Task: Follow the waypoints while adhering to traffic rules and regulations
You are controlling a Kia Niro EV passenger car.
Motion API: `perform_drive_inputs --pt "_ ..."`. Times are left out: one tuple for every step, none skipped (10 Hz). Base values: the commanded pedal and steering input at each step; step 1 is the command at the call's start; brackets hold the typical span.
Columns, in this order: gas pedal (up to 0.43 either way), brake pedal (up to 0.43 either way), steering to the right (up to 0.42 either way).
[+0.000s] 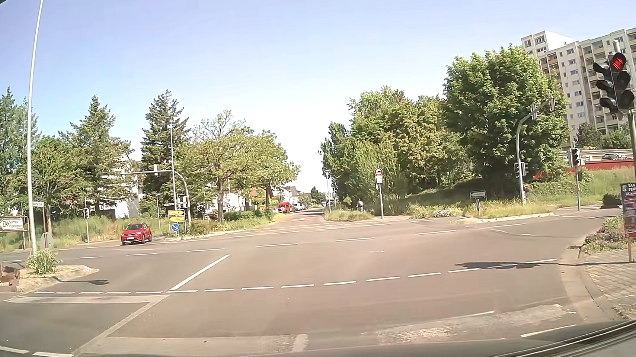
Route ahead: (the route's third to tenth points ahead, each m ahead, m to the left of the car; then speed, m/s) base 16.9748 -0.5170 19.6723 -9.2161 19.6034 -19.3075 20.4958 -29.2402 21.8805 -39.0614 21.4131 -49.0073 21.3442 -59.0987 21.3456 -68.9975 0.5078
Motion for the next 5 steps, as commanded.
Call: perform_drive_inputs --pt "0.000 0.171 0.093" --pt "0.000 0.177 0.093" --pt "0.000 0.177 0.093" --pt "0.000 0.177 0.094" --pt "0.000 0.177 0.094"
